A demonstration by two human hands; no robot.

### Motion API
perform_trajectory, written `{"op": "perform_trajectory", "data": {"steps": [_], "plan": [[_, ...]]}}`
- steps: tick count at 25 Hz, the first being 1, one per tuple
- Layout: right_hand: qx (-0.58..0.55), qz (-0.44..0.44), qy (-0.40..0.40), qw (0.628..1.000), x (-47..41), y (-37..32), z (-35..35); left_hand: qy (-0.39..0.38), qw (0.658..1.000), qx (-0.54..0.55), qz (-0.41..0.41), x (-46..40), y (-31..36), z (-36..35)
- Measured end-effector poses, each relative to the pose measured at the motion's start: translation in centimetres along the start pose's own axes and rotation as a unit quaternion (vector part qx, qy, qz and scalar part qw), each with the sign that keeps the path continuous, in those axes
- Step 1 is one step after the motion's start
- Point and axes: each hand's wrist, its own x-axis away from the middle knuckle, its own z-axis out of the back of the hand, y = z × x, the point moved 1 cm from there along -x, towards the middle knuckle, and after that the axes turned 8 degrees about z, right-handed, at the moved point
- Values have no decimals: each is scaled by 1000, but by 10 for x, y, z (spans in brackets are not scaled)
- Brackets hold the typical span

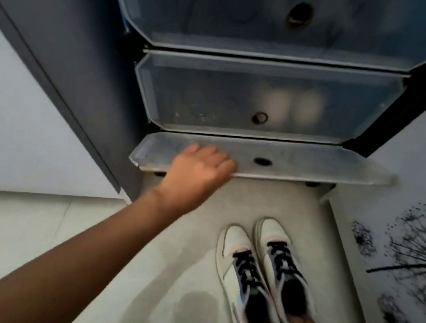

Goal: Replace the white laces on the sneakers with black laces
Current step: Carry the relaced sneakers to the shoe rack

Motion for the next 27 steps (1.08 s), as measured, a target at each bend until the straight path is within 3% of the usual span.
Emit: {"op": "perform_trajectory", "data": {"steps": [3, 6, 9, 13, 18, 21, 24, 25, 27], "plan": [[8, 49, -3, 999, -51, -5, 4, 29, 993, -27, 109, -18, -47, 42], [-7, 12, -44, 999, -146, -23, 8, -1, 983, 64, 173, -37, -74, 51], [-16, -26, -66, 997, -235, -34, 5, 21, 979, 94, 180, -48, -79, 46], [-8, -55, -189, 980, -326, -36, -33, 82, 980, 90, 155, -47, -82, 37], [-20, -76, -174, 982, -402, -30, -81, 64, 987, 79, 126, -42, -82, 39], [-40, -52, -123, 990, -392, -23, -91, 49, 986, 82, 134, -38, -83, 42], [-94, -24, 39, 994, -325, -25, -80, 69, 994, 30, 74, 1, -64, 40], [-144, -46, 41, 988, -296, -23, -76, 55, 998, 26, 29, 24, -52, 32], [-174, -73, -65, 980, -242, -20, -68, -33, 999, -17, -6, 72, -36, 6]]}}
